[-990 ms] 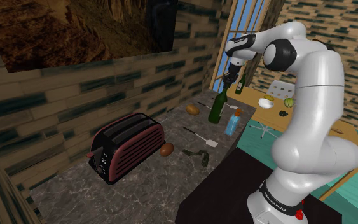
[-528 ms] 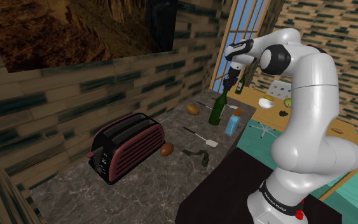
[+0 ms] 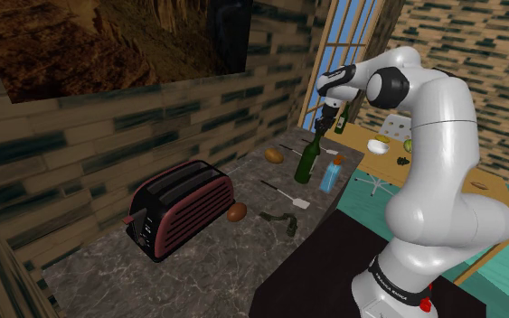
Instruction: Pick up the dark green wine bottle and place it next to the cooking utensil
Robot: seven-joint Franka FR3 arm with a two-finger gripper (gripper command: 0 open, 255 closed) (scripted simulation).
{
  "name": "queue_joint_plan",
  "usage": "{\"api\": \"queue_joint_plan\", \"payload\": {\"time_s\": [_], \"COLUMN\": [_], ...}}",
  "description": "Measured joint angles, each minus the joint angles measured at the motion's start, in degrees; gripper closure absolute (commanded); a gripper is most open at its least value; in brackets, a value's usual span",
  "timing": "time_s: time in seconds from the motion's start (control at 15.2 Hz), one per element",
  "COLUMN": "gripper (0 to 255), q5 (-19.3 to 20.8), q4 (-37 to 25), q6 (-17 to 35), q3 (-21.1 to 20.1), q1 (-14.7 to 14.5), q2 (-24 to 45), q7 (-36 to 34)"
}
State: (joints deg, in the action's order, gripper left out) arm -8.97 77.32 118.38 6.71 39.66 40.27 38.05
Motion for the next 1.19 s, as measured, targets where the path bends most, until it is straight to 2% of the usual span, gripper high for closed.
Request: {"api": "queue_joint_plan", "payload": {"time_s": [0.4, 0.46, 0.86, 1.19], "gripper": [255, 0, 0, 0], "q5": [0.0, 0.0, 0.0, 0.4], "q4": [0.3, 0.3, 0.3, -2.0], "q6": [0.5, 0.5, 0.5, -4.3], "q3": [0.0, 0.0, 0.0, 0.3], "q1": [0.0, 0.0, 0.0, 0.1], "q2": [0.1, 0.1, 0.1, -2.5], "q7": [0.0, 0.0, 0.0, -0.2]}}
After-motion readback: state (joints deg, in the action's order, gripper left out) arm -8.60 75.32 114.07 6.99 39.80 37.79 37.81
